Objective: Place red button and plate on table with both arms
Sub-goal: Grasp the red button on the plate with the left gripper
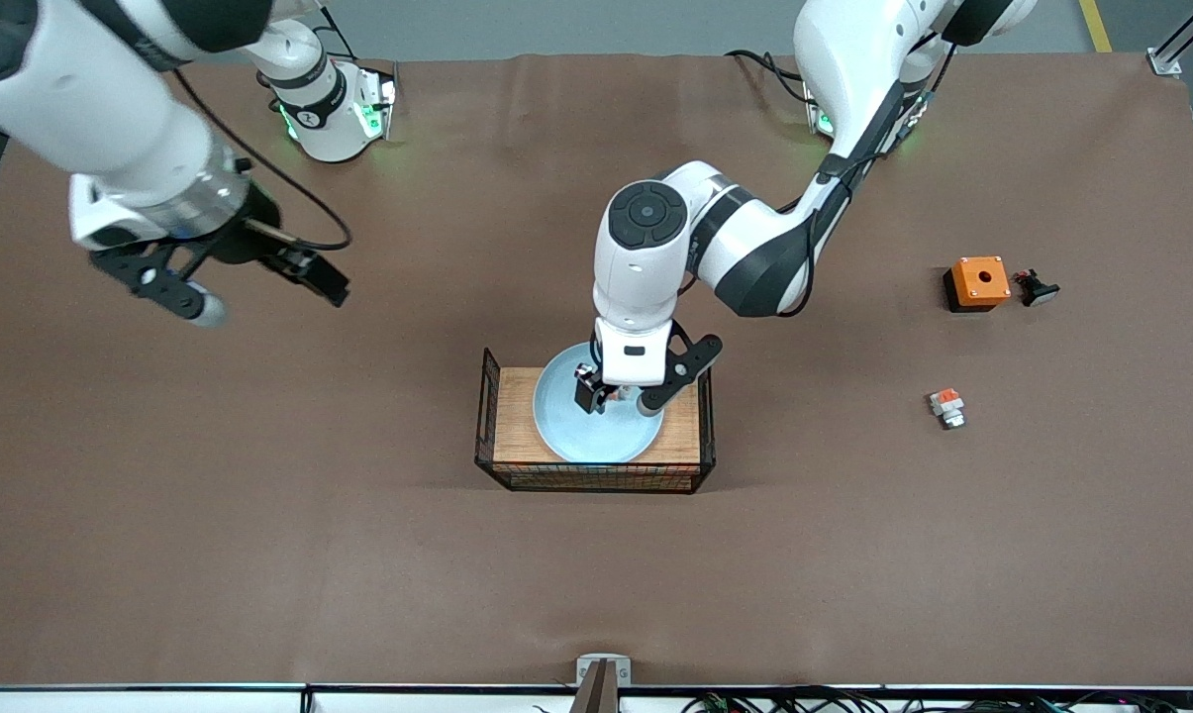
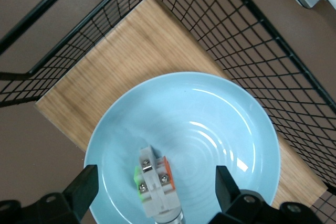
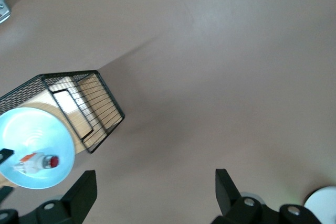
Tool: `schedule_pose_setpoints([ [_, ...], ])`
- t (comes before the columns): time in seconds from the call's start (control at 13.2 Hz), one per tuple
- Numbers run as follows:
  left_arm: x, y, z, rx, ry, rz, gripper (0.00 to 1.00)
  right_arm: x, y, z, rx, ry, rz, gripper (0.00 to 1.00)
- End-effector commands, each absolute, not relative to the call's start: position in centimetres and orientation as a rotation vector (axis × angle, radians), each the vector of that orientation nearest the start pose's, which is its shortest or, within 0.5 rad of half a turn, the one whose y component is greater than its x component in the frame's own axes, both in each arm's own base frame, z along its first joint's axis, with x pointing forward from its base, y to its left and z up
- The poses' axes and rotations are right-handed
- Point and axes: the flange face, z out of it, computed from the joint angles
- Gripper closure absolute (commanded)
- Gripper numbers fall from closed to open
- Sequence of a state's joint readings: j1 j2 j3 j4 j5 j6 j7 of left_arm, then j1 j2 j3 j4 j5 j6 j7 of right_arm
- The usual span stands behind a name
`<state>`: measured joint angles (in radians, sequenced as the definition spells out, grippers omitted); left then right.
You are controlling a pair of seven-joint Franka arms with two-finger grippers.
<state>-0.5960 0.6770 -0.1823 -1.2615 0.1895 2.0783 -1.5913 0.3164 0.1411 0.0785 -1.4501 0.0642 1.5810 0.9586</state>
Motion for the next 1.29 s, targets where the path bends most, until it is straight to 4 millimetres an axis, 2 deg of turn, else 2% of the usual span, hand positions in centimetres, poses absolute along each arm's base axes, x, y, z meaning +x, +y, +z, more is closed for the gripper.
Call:
schedule_pose_setpoints([
  [0.0, 56.5, -49.9, 38.0, -2.975, -1.277, -0.212, 0.02, 54.8, 26.3, 59.5, -2.913, 0.995, 0.072, 0.0],
  [0.15, 56.7, -50.2, 37.3, -2.985, -1.277, -0.214, 0.02, 54.5, 27.8, 58.5, -2.917, 1.015, 0.085, 0.0],
  [0.38, 57.0, -50.8, 36.8, -3.028, -1.29, -0.238, 0.02, 54.8, 28.2, 57.9, -2.909, 1.037, 0.093, 0.0],
  [0.68, 56.6, -51.3, 35.0, -3.019, -1.27, -0.223, 0.08, 54.9, 28.4, 57.2, -2.923, 1.025, 0.108, 0.0],
  [0.76, 56.6, -51.4, 34.8, -3.019, -1.27, -0.222, 0.13, 55.0, 28.4, 57.0, -2.925, 1.023, 0.11, 0.0],
  [0.83, 56.7, -51.4, 34.8, -3.022, -1.271, -0.223, 0.19, 55.0, 28.5, 56.8, -2.927, 1.022, 0.114, 0.0],
  [0.91, 56.5, -51.5, 34.7, -3.024, -1.265, -0.22, 0.31, 55.0, 28.5, 56.8, -2.928, 1.019, 0.114, 0.0],
  [1.14, 56.2, -51.8, 34.6, -3.025, -1.256, -0.218, 0.92, 55.2, 28.6, 56.5, -2.931, 1.021, 0.121, 0.0],
  [1.21, 56.2, -51.8, 35.1, -3.029, -1.256, -0.223, 1.0, 55.2, 28.6, 56.5, -2.93, 1.021, 0.119, 0.0],
])
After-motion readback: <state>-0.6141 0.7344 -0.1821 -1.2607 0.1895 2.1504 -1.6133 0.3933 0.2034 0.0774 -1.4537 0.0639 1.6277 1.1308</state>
